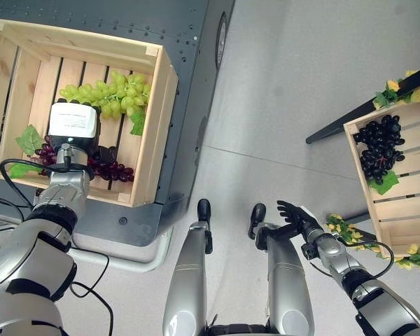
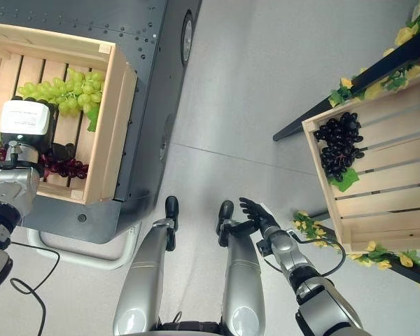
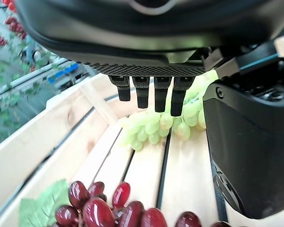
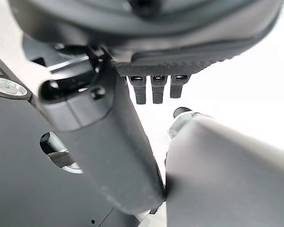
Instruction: Pick up the fruits from the basket on one side to the basket on the other side
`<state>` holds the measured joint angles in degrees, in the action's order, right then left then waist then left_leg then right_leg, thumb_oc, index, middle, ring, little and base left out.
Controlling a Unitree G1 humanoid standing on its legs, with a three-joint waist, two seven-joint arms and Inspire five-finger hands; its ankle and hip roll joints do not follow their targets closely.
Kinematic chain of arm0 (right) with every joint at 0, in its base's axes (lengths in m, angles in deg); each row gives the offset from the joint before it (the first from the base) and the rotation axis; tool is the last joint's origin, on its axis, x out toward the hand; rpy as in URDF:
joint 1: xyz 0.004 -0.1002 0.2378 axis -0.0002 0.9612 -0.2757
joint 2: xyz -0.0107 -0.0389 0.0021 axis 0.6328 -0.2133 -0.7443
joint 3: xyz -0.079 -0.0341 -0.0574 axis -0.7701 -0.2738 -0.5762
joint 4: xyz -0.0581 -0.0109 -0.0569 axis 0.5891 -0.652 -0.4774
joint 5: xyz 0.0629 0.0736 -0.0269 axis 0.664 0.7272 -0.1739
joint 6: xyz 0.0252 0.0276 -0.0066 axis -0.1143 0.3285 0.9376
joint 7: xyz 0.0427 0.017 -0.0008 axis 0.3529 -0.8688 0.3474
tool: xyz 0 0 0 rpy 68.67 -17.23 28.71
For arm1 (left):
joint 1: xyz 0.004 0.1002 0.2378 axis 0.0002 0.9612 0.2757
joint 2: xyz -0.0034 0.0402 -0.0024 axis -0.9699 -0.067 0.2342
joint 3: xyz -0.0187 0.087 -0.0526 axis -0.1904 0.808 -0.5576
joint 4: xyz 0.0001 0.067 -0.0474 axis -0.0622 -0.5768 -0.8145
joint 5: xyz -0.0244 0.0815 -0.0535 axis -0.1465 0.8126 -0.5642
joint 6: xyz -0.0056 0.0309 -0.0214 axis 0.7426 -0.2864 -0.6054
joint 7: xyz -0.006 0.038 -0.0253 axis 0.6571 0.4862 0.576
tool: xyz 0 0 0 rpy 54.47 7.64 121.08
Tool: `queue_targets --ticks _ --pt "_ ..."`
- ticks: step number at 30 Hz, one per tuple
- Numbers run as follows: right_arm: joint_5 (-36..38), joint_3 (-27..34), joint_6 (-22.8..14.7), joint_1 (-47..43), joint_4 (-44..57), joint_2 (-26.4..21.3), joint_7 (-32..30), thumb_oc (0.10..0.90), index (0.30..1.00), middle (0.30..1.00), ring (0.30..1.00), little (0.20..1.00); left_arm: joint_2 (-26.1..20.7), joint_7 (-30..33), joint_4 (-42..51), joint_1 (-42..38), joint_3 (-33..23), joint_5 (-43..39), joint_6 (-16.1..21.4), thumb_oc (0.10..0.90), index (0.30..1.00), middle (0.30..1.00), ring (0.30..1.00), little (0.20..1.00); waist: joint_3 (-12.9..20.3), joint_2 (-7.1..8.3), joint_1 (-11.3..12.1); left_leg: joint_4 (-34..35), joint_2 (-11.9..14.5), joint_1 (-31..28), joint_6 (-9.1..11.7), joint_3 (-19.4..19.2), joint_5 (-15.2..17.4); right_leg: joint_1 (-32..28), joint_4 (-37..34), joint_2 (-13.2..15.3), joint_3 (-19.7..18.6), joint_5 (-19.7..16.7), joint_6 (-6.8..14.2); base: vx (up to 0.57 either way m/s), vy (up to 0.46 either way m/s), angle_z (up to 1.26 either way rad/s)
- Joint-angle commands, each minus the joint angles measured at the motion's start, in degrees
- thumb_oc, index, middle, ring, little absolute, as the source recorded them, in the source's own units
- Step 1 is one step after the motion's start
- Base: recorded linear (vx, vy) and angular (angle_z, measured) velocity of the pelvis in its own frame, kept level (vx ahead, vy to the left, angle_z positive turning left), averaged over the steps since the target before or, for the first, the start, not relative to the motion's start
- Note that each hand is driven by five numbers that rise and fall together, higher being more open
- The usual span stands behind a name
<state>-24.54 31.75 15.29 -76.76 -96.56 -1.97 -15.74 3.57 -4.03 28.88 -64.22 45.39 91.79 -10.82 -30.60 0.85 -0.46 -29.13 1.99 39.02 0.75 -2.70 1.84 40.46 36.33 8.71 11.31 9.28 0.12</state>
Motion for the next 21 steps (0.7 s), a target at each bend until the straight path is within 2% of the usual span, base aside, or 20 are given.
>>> queue_targets --ticks 1,4,21 --pt "-0.06 0.99 -2.67 3.90 1.52 -3.99 -0.50 0.800 0.900 0.900 0.900 0.900 -8.27 1.95 0.67 -2.18 -5.38 2.54 -6.47 0.800 0.900 0.900 0.900 0.900 0.81 -2.24 0.97 -4.35 -1.11 -2.19 -2.42 -5.62 5.56 -4.76 -2.48 -0.65 0.20 -1.43 -0.40 0.00 0.000 0.00" --pt "-0.02 1.20 -2.78 4.15 1.15 -3.99 -0.33 0.800 0.900 0.900 0.900 0.900 -8.50 2.00 0.97 -1.54 -5.75 2.39 -6.28 0.800 0.900 0.900 0.900 0.900 0.81 -2.37 1.06 -4.13 -1.07 -2.87 -2.33 -5.53 5.62 -5.45 -2.62 -0.48 0.37 -1.32 -0.39 0.02 -0.021 0.00" --pt "-2.33 2.48 -2.70 5.85 1.22 -3.71 0.29 0.800 0.900 0.900 0.900 0.900 -10.40 -0.03 5.56 2.23 -6.46 9.47 1.64 0.800 0.900 0.900 0.900 0.900 0.81 -2.95 1.69 1.32 -0.87 -6.64 -1.91 -4.68 2.87 -8.37 -5.57 -0.33 1.48 -2.08 -0.01 0.01 -0.031 0.02"
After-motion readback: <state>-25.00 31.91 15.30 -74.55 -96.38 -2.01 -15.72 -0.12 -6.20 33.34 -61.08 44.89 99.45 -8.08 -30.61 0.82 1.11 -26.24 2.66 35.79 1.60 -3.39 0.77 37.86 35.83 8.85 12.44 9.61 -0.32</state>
